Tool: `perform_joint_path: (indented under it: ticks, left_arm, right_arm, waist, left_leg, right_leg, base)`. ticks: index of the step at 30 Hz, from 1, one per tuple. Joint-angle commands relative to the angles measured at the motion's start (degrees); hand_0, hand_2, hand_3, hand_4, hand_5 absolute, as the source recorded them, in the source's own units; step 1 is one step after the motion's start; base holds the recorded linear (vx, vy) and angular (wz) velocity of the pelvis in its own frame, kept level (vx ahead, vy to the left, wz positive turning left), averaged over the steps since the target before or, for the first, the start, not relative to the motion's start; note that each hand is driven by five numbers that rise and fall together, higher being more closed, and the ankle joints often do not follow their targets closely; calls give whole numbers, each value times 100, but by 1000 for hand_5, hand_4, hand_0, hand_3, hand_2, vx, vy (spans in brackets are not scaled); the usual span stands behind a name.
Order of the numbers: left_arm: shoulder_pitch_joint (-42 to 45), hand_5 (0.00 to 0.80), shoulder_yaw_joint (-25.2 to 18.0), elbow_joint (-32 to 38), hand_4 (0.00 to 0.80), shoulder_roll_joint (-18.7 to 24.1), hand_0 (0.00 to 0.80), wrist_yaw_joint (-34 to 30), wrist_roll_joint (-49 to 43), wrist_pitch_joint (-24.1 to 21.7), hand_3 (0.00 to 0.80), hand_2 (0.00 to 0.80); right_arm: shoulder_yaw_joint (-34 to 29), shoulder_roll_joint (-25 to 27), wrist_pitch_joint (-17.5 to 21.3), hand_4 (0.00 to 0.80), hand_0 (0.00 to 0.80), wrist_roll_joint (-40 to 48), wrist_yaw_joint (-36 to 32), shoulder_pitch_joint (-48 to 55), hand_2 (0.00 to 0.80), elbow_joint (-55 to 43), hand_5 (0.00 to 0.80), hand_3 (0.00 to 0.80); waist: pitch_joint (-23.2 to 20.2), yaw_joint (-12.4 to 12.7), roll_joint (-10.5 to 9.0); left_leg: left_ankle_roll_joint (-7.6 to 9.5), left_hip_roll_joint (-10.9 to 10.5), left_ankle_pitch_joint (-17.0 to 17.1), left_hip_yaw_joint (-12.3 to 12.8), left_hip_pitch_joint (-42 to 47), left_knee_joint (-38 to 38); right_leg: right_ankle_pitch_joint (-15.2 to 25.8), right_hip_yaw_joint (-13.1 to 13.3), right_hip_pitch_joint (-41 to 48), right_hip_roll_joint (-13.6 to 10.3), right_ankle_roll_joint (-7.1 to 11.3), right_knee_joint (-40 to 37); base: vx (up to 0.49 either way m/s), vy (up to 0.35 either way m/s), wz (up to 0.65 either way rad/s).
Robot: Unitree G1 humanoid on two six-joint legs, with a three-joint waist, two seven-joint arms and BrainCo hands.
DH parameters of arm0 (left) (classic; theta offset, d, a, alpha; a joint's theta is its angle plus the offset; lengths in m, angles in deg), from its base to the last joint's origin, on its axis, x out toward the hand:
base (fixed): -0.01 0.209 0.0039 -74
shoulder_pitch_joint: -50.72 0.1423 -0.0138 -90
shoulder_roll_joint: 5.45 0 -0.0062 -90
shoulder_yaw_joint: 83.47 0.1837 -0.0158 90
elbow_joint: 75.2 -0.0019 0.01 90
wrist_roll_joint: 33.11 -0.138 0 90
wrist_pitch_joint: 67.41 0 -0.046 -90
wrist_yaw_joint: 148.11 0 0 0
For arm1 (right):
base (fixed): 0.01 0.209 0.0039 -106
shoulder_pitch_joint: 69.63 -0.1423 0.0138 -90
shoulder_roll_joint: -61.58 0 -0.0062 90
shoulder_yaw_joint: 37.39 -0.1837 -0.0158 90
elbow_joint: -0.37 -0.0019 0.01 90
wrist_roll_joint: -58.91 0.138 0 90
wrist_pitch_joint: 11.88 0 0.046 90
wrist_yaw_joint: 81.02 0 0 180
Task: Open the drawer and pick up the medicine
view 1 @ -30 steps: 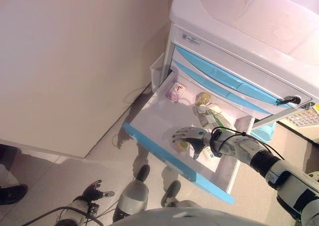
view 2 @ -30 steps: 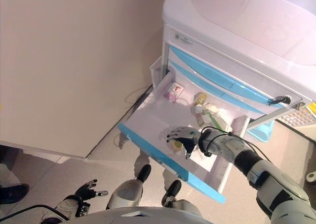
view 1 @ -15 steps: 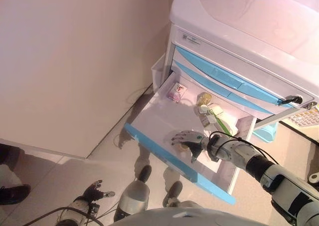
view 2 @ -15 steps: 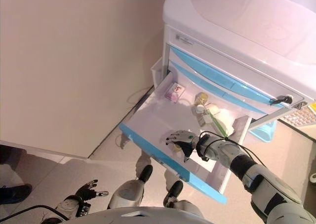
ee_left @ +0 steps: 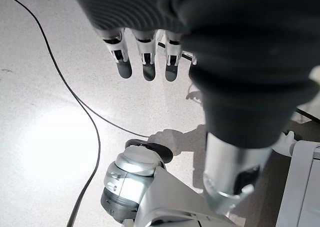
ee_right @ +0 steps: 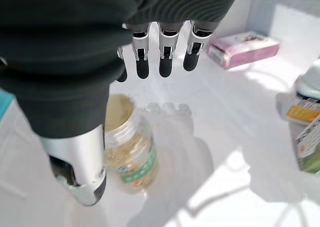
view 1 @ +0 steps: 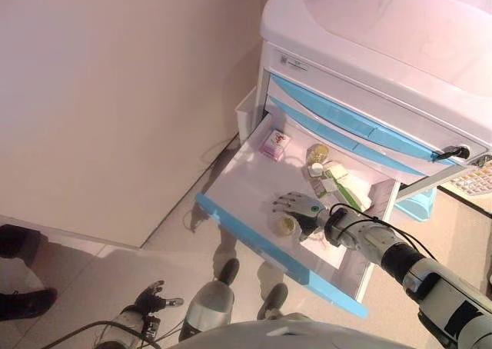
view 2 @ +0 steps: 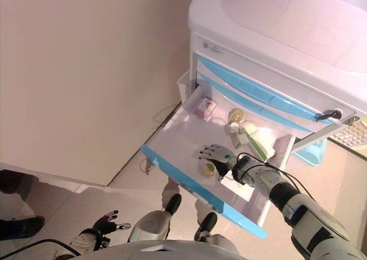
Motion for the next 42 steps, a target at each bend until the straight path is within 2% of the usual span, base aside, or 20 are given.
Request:
perform_joint_path:
  ticks: [1,17,34,35,36,37,38,42]
  left_arm:
    - [23,0,86,-213,0,-62,0,73,-120,-130,0,0]
    - [-14,0,81,-212,0,-3,0,86,-144,-115,0,0]
    - [-19,0,79,-187,0,-8,0,98,-171,-71,0,0]
    - [-19,0,77,-188,0,-8,0,96,-172,-72,0,0]
    - [-28,0,82,-194,0,-14,0,105,-179,-70,0,0]
    - [-29,0,84,-198,0,-18,0,112,-187,-74,0,0]
    - [-20,0,84,-200,0,-15,0,105,-184,-86,0,0]
    - [-21,0,85,-197,0,-4,0,90,-181,-94,0,0]
  right_arm:
    - [29,-29,-9,0,0,-129,258,-3,0,-121,0,0]
    - [240,-33,148,0,0,78,-124,-68,0,-104,0,0]
    - [232,-150,87,0,0,41,-82,23,0,-26,0,0]
    - [233,-152,74,116,116,58,-90,27,116,-31,116,116]
    - [229,-164,73,405,405,52,-81,16,405,-12,405,405]
    - [224,-177,79,568,568,30,-62,8,568,13,568,568]
    - [217,-185,101,800,800,13,-39,0,800,52,800,800]
    - [225,-180,85,800,800,-10,-20,3,800,45,800,800]
  waist:
    - [-148,-32,-23]
    - [-125,12,-68]
    - [-137,27,-82]
    - [-137,27,-84]
    - [-137,30,-87]
    - [-136,33,-87]
    - [-130,40,-81]
    - [-117,44,-74]
  left_leg:
    - [-127,-53,-354,133,-210,20]
    - [-120,-52,-342,118,-215,0]
    - [-110,-56,-338,95,-209,-4]
    - [-110,-56,-337,96,-214,-5]
    - [-112,-55,-334,94,-219,-6]
    - [-111,-57,-333,89,-221,-5]
    - [-109,-59,-335,82,-215,-4]
    - [-105,-59,-337,85,-220,-1]
  right_leg:
    - [-751,-24,242,62,203,458]
    - [-723,-51,253,68,213,415]
    - [-712,-60,257,67,216,406]
    - [-712,-60,255,67,217,404]
    - [-710,-60,251,70,215,402]
    - [-711,-60,249,71,213,402]
    - [-712,-65,256,70,212,403]
    - [-713,-68,250,65,209,407]
  base:
    - [0,0,0]
    - [0,0,0]
    - [0,0,0]
    - [0,0,0]
    - [0,0,0]
    - [0,0,0]
    - [0,0,0]
    - [0,0,0]
